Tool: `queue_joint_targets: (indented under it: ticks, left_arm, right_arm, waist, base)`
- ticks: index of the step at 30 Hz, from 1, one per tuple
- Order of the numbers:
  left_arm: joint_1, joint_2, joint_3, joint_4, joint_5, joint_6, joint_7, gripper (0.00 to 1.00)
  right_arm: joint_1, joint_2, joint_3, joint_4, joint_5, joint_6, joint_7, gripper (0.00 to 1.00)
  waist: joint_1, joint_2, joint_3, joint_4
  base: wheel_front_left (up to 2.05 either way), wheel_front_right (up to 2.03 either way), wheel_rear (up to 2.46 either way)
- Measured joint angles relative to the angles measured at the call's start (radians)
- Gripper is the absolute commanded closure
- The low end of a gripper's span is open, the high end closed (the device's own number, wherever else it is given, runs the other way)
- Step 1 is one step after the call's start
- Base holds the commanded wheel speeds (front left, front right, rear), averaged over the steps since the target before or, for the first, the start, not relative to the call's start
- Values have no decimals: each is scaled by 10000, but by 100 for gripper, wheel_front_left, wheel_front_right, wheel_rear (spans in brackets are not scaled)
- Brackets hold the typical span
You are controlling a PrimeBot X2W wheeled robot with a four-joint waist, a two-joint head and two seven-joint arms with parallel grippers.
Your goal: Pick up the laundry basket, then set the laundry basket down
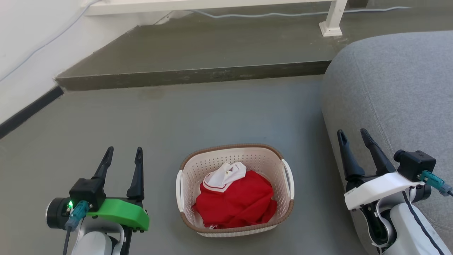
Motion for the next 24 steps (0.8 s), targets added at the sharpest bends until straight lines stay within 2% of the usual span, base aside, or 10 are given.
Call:
queue_joint_targets:
  ticks: [13, 24]
  left_arm:
    - [-405, -17, 65, -25, -13, -84, 0, 0]
    - [-1104, -46, 19, -15, -171, -171, 0, 0]
  right_arm:
    - [-214, 56, -174, 2, -123, 12, 0, 0]
    - [-941, 73, -316, 121, -290, 50, -2, 0]
  waist:
    - [0, 0, 802, -43]
    - [0, 0, 2095, -92]
  base:
    - [0, 0, 0]
    - [0, 0, 0]
